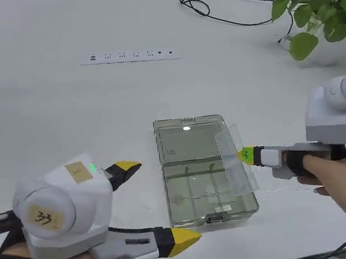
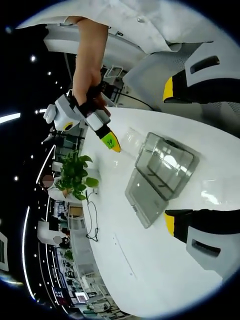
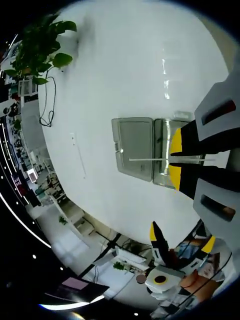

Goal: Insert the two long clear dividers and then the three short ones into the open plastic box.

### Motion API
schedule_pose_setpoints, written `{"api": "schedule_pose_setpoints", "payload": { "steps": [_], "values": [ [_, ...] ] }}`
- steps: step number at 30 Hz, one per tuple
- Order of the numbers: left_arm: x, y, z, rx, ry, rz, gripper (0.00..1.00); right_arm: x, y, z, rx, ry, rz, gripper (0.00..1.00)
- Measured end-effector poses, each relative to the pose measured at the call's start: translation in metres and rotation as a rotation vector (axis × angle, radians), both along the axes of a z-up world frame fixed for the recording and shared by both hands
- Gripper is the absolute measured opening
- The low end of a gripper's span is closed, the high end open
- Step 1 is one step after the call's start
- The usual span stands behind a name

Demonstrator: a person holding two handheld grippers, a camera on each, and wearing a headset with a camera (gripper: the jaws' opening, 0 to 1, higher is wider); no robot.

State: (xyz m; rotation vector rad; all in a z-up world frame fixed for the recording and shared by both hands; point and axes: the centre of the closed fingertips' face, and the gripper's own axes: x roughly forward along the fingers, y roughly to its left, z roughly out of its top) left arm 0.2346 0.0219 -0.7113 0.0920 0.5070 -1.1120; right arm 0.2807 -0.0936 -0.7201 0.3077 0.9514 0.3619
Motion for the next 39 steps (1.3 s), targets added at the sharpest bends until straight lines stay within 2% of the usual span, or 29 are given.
{"api": "schedule_pose_setpoints", "payload": {
  "steps": [7,16,20,31,39],
  "values": [
    [-0.001,0.0,-0.005,-0.005,0.013,-0.018,0.9,-0.003,-0.004,-0.016,-0.02,0.072,-0.034,0.06],
    [-0.001,-0.002,-0.007,-0.019,0.018,-0.032,0.89,-0.007,-0.003,-0.035,-0.029,0.136,-0.055,0.06],
    [-0.002,-0.002,-0.007,-0.026,0.024,-0.034,0.89,-0.007,-0.004,-0.042,-0.05,0.151,-0.052,0.06],
    [-0.002,-0.002,-0.008,-0.037,0.032,-0.032,0.88,-0.005,-0.006,-0.056,-0.058,0.174,-0.069,0.06],
    [-0.001,-0.004,-0.008,-0.043,0.036,-0.032,0.88,-0.008,-0.007,-0.059,-0.051,0.181,-0.083,0.06]
  ]
}}
